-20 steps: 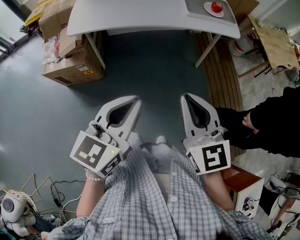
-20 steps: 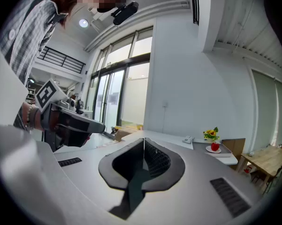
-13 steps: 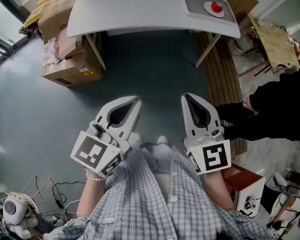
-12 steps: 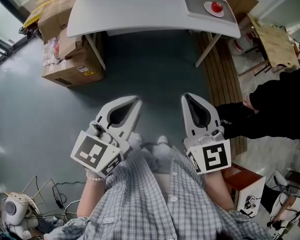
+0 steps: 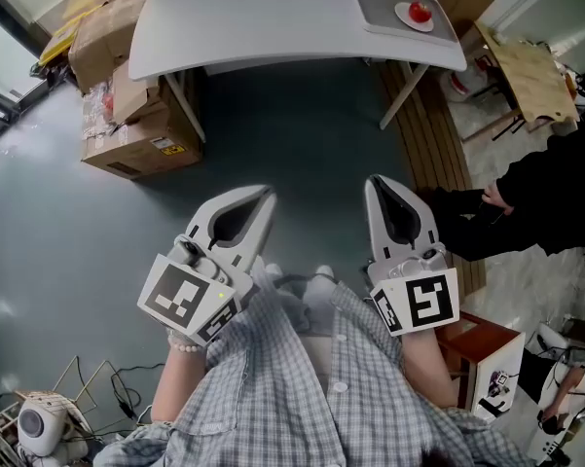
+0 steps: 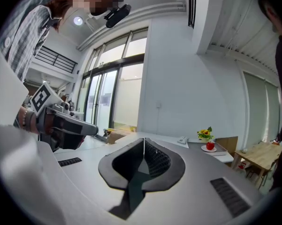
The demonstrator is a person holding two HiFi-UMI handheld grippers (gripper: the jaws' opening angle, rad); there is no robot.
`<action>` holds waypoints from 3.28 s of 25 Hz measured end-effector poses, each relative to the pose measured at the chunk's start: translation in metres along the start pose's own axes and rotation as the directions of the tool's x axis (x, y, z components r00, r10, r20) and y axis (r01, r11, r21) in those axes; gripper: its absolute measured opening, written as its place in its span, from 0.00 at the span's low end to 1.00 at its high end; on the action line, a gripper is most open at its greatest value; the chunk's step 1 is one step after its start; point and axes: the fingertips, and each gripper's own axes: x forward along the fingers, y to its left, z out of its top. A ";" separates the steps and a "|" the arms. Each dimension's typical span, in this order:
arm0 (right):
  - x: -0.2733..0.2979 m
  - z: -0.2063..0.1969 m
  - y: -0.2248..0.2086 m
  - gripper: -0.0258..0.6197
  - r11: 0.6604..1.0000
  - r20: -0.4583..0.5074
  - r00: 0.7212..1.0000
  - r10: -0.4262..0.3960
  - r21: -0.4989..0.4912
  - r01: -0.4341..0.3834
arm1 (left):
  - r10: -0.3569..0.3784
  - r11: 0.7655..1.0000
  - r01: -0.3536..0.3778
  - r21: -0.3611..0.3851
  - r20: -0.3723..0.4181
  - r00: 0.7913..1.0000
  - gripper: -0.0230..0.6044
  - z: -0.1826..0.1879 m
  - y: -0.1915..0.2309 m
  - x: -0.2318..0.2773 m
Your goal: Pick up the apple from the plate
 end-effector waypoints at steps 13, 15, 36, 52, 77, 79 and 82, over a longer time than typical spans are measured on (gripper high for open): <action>-0.004 0.000 -0.005 0.08 0.992 -0.008 0.992 -0.125 -0.011 0.125 | -0.062 0.998 0.062 0.010 -0.007 0.998 0.05 0.001 0.017 -0.005; -0.001 -0.001 -0.011 0.08 0.991 -0.009 0.991 -0.131 -0.009 0.130 | -0.065 0.998 0.065 0.015 -0.009 0.998 0.05 0.003 0.019 0.001; 0.095 -0.005 -0.160 0.08 0.998 0.014 0.999 -0.041 -0.040 0.042 | 0.020 0.999 -0.021 0.028 0.034 0.999 0.05 0.046 0.048 0.162; 0.110 -0.010 -0.290 0.08 0.988 0.079 0.990 -0.121 0.107 0.112 | -0.013 0.998 0.011 0.067 0.022 1.000 0.05 0.068 0.037 0.274; 0.192 -0.031 -0.393 0.08 0.970 -0.047 0.968 -0.245 -0.010 0.244 | -0.204 0.977 0.207 0.039 -0.072 0.976 0.05 0.087 0.094 0.442; 0.204 -0.030 -0.403 0.08 0.966 -0.048 0.965 -0.260 0.000 0.260 | -0.210 0.976 0.214 0.035 -0.081 0.974 0.05 0.090 0.104 0.457; 0.217 -0.027 -0.421 0.07 0.953 -0.036 0.953 -0.300 0.035 0.301 | -0.223 0.973 0.227 0.034 -0.092 0.971 0.05 0.098 0.117 0.478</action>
